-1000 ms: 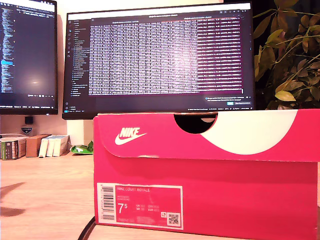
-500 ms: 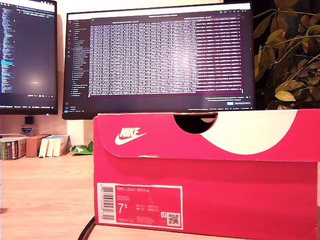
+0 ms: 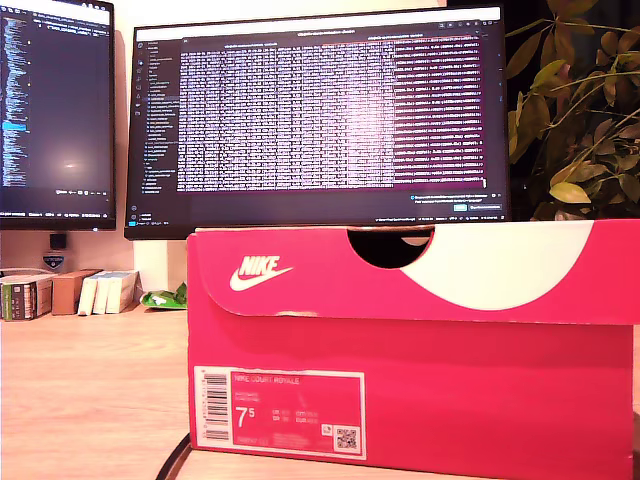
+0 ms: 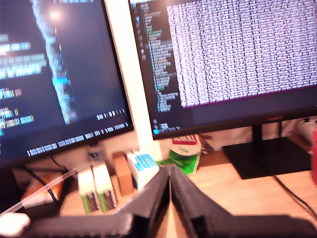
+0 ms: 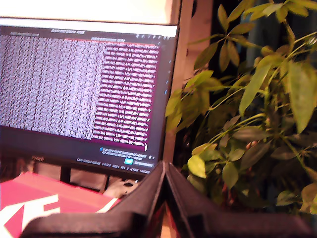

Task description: Close the red shoebox by pushing the lid with your left arm and holding the box in place with your right arm

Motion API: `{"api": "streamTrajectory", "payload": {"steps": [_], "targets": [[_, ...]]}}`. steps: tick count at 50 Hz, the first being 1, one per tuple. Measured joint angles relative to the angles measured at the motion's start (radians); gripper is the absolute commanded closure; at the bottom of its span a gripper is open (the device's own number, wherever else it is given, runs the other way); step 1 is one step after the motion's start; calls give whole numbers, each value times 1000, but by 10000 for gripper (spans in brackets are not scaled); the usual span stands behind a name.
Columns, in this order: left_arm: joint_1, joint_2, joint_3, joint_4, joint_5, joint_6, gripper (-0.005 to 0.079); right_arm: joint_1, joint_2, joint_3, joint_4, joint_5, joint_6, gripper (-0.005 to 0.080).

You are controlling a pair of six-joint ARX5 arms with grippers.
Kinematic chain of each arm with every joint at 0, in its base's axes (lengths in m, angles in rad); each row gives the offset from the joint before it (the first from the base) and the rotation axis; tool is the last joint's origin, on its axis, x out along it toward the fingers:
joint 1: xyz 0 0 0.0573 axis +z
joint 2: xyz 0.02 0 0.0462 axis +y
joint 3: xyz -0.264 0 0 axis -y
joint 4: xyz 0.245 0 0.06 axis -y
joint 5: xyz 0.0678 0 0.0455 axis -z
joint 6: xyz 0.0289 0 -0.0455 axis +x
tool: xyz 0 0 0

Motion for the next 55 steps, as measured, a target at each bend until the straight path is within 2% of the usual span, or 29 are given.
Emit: {"api": "streamTrajectory", "payload": {"steps": [10, 21, 35, 40, 55], "targets": [[0, -156, 0, -127, -6, -9, 762, 0, -63, 0, -77, 0, 20, 764], [0, -152, 0, -194, -8, -54, 762, 0, -129, 0, -228, 2, 23, 764], [0, -152, 0, -314, -19, -55, 762, 0, -290, 0, -496, 10, 25, 764], [0, -152, 0, -350, -23, -55, 762, 0, -293, 1, -567, 10, 29, 764], [0, -152, 0, -459, -56, -78, 761, 0, -293, 1, -638, 11, 76, 764]]}}
